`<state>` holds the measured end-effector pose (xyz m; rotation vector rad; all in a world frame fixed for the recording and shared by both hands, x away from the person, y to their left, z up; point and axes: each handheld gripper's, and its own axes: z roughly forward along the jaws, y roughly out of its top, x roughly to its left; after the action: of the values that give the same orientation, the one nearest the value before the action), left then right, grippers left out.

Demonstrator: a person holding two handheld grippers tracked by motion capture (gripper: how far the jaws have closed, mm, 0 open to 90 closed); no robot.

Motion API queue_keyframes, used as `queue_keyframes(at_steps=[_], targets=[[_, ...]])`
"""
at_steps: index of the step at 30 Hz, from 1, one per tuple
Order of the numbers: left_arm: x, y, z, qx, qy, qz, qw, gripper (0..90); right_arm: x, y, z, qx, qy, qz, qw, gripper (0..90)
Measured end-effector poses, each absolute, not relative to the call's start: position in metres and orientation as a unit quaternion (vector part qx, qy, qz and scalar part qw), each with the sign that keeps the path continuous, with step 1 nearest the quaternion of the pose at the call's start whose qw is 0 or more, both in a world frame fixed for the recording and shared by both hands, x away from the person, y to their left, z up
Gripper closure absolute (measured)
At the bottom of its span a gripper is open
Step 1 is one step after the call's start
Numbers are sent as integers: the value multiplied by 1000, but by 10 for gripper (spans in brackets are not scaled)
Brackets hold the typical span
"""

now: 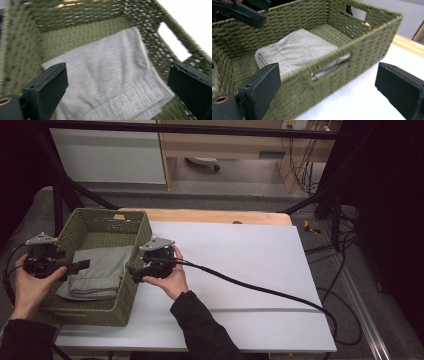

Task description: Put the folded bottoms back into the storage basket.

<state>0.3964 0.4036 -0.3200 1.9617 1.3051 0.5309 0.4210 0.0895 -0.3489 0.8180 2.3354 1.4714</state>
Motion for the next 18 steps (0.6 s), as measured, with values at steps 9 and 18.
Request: queue_keyframes(at_steps=[9, 18], targets=[[394, 379, -321, 773, 484, 201, 359, 4, 420, 49, -355, 298, 804, 497, 130, 47], [395, 351, -322, 784, 460, 189, 372, 4, 419, 6, -356, 315, 799, 496, 130, 42]])
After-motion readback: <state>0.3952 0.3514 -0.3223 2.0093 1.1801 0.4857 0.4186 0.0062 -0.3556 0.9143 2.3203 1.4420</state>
